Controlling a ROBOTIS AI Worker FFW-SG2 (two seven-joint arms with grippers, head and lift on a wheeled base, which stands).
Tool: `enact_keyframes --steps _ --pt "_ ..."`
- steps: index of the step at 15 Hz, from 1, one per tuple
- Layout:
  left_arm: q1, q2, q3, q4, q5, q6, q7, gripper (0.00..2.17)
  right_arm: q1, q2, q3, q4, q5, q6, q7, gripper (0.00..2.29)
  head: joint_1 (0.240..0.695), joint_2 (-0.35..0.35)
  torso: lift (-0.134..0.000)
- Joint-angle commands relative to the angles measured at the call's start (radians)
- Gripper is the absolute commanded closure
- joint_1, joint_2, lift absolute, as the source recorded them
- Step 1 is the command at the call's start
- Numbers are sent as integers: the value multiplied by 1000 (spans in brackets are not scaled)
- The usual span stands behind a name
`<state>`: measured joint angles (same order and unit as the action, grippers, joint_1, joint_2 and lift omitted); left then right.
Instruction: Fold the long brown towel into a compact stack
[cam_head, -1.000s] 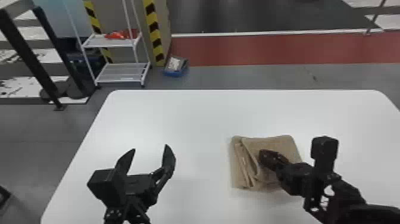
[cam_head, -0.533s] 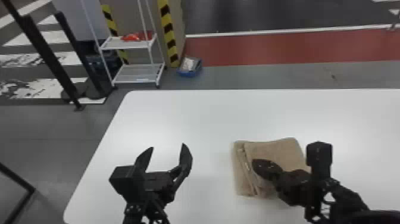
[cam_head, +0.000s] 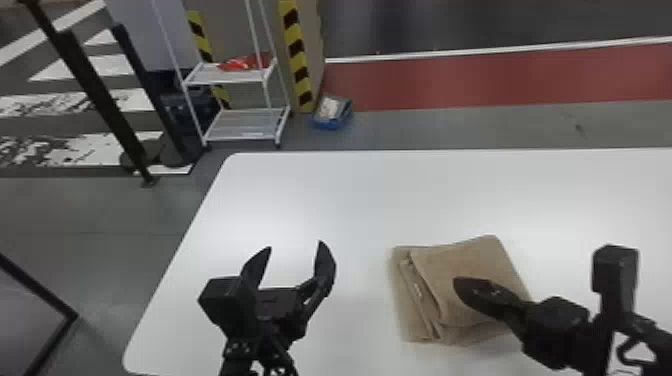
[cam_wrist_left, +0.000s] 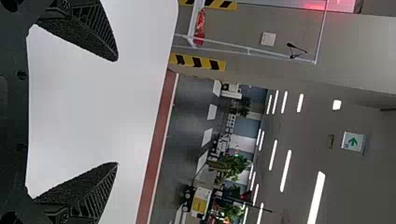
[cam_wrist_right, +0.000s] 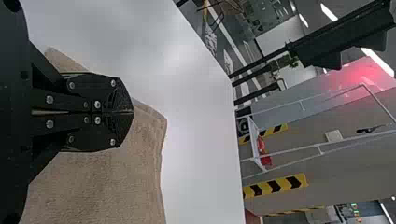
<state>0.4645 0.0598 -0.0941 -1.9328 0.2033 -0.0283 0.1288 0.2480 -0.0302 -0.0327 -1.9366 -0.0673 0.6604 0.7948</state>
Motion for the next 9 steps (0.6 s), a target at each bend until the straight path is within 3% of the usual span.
enact_keyframes --steps 1,5,7,9 --pt "-3 2 -1 0 1 0 0 80 62 -45 -85 -113 -6 140 34 2017 695 163 -91" --pt "-3 3 -1 2 5 0 0 80 109 -109 -184 -150 7 195 96 2017 695 68 -91" --pt "-4 3 -1 5 5 0 0 80 71 -117 -173 -116 41 232 95 2017 695 39 -91" --pt "-3 5 -3 2 5 0 -1 80 -7 -117 -108 -47 95 290 90 2017 695 12 -91"
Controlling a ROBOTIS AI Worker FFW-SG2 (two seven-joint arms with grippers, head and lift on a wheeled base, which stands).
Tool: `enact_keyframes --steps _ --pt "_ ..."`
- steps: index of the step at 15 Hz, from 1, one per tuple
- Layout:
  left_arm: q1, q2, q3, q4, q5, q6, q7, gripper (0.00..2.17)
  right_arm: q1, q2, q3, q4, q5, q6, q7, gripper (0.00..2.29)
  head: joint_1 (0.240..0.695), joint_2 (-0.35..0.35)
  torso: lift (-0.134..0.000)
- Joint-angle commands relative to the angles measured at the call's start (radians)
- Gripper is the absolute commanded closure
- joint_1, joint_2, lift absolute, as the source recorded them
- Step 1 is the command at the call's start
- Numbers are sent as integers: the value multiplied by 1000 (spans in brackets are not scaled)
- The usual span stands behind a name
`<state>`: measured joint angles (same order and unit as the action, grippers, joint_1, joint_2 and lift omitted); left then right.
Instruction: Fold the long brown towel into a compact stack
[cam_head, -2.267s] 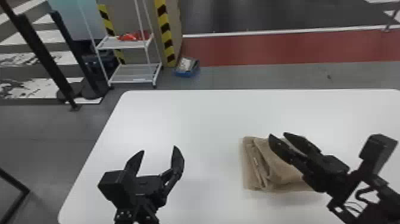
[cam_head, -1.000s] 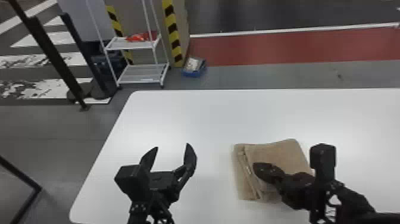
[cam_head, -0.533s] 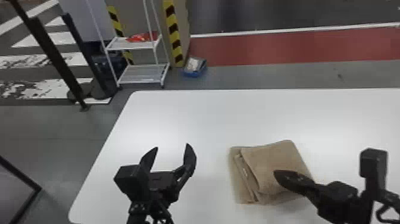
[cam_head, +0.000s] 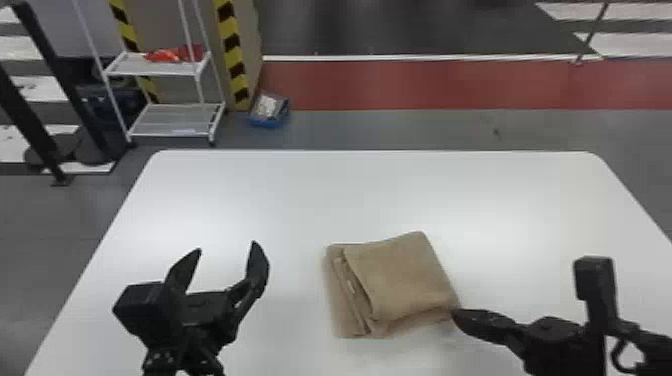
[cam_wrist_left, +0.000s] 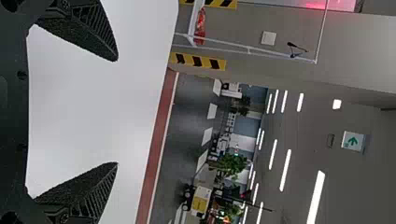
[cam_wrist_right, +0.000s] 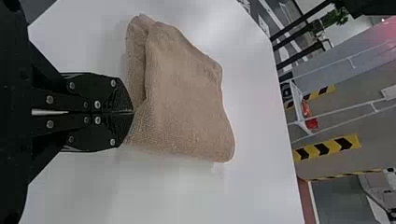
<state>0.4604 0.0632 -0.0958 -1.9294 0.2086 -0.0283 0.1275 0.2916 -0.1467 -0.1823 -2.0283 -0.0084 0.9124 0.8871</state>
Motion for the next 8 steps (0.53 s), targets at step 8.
enact_keyframes --steps 8 --pt "-51 27 -19 38 29 9 0 80 -267 42 122 234 110 59 -120 2017 695 33 -91"
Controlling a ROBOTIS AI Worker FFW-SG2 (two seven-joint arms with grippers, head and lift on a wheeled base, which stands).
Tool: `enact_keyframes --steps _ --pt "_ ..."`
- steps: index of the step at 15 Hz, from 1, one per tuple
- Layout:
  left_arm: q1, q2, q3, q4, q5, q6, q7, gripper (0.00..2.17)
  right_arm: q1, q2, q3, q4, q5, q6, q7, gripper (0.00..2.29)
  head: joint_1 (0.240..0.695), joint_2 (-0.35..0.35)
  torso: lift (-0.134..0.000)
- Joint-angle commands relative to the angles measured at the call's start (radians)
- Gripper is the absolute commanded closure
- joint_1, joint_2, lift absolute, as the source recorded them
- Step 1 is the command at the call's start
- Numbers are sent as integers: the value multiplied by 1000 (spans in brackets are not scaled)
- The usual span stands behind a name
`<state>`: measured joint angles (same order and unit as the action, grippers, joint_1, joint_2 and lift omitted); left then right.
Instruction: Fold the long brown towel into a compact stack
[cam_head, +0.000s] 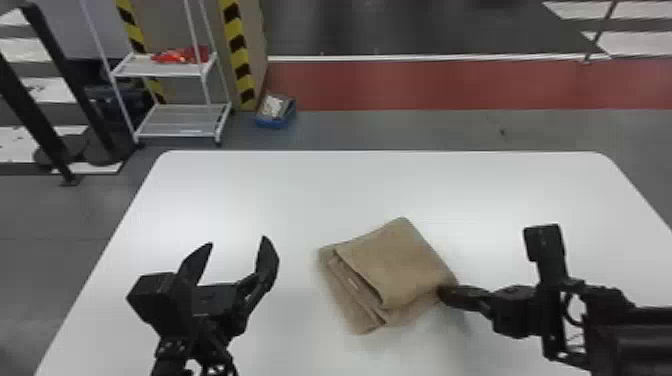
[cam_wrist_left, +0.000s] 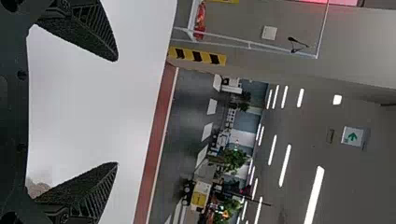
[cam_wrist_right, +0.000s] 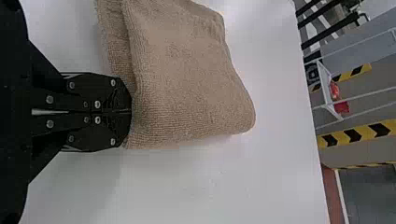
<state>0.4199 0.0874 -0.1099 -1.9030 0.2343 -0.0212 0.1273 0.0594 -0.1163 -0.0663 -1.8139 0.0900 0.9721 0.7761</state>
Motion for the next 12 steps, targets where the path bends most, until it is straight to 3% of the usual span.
enact_keyframes --steps 1,6,9,12 --pt "-18 5 -7 16 6 2 0 80 -67 20 14 47 20 -3 -24 2017 695 31 -91" --pt "-56 15 -28 45 17 24 -3 80 -187 58 14 173 27 -52 -116 2017 695 23 -91" --pt "-69 28 -34 47 28 27 -3 80 -263 86 13 285 22 -151 -136 2017 695 17 -91" --pt "-86 37 -43 56 36 39 -3 80 -322 95 14 393 14 -221 -182 2017 695 24 -91"
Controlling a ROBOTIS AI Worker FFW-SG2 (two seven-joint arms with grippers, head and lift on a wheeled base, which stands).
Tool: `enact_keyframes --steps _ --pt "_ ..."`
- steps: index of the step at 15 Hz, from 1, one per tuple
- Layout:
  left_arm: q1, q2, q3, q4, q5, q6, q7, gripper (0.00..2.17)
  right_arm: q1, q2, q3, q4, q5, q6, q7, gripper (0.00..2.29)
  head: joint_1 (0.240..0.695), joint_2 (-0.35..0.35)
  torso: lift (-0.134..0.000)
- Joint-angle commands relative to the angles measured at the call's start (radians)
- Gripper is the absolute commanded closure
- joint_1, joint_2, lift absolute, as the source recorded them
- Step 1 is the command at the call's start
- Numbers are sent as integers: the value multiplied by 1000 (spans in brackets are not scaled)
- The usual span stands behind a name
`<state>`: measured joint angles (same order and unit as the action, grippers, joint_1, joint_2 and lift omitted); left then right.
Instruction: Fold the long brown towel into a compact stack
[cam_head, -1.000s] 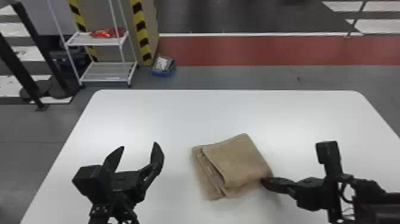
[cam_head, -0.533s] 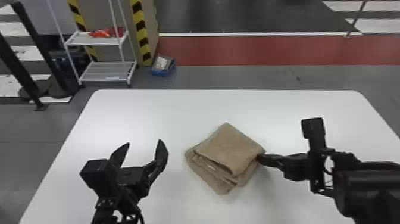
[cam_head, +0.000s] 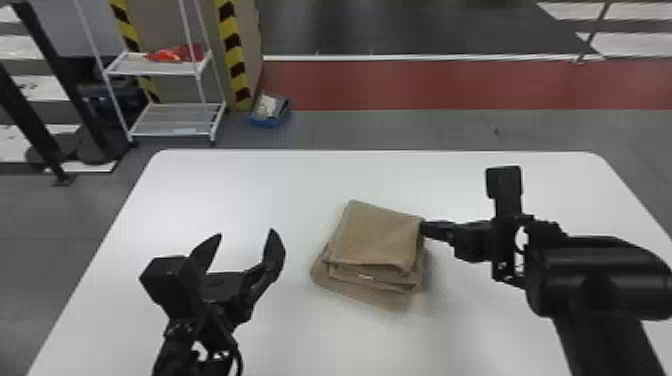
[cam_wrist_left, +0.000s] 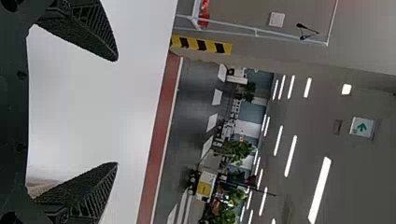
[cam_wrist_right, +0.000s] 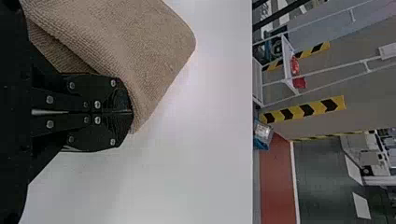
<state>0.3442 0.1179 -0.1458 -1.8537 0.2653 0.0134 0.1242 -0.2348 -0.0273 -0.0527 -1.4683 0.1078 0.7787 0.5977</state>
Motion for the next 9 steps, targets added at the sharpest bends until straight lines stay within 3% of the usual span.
enact_keyframes --steps 1,9 --pt "-22 12 -15 19 15 4 0 80 -35 10 -4 68 -3 -52 -7 2017 695 23 -91" --pt "-85 32 -55 60 35 17 0 80 -116 28 4 207 3 -224 -35 2017 695 13 -91"
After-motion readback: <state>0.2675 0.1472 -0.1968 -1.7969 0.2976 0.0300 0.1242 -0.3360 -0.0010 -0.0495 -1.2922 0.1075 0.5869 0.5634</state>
